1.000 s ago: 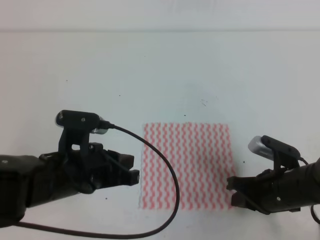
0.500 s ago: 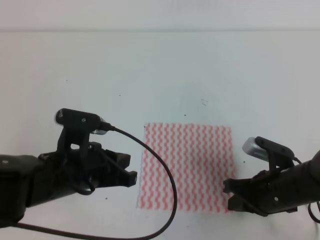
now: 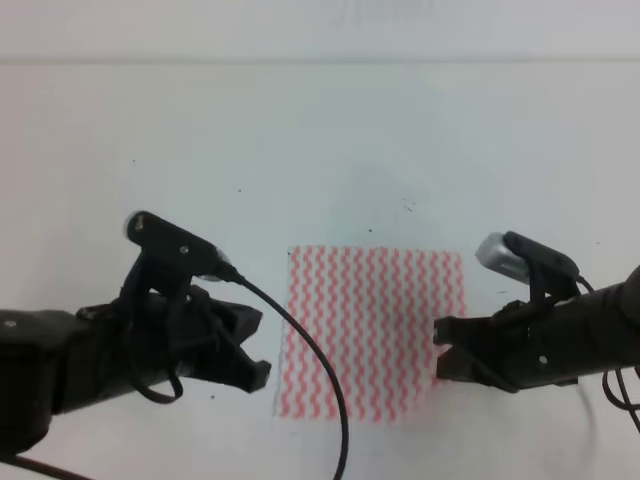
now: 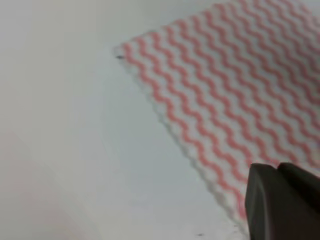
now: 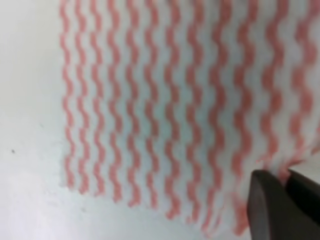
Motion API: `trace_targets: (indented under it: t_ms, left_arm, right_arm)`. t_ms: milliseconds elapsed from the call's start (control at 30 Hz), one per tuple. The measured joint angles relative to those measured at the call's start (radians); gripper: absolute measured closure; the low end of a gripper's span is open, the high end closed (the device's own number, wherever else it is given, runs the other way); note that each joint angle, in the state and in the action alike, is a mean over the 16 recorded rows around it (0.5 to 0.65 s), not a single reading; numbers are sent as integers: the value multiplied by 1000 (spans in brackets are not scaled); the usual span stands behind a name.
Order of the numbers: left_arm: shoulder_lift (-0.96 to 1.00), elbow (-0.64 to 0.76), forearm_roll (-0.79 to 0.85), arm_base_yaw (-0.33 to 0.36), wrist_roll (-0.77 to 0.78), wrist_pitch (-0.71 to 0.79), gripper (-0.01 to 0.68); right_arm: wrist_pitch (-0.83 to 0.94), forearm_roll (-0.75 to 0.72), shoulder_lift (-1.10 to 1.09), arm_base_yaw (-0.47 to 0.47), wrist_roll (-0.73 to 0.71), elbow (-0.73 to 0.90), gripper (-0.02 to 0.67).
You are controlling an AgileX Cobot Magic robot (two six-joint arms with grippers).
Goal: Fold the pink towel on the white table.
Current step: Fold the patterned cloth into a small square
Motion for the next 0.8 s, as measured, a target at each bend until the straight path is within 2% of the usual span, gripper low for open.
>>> trace_targets:
  t_ms: [333,467,667,800]
  left_arm:
    - [-6,0,-26,0,224,166,328]
    - [-2,1,-38,0,358,223,259]
    - [32,0,-47,0,536,274,252]
    - [74,1,-65,0,596,275,250]
  right_arm:
    - [-50,3,20,0,-12,-58,665]
    - [-67,4,33,0,-18,-74,665]
    - [-86,9,48,0,-22,-88,665]
    - [-100,12,52,0,-22,-90,665]
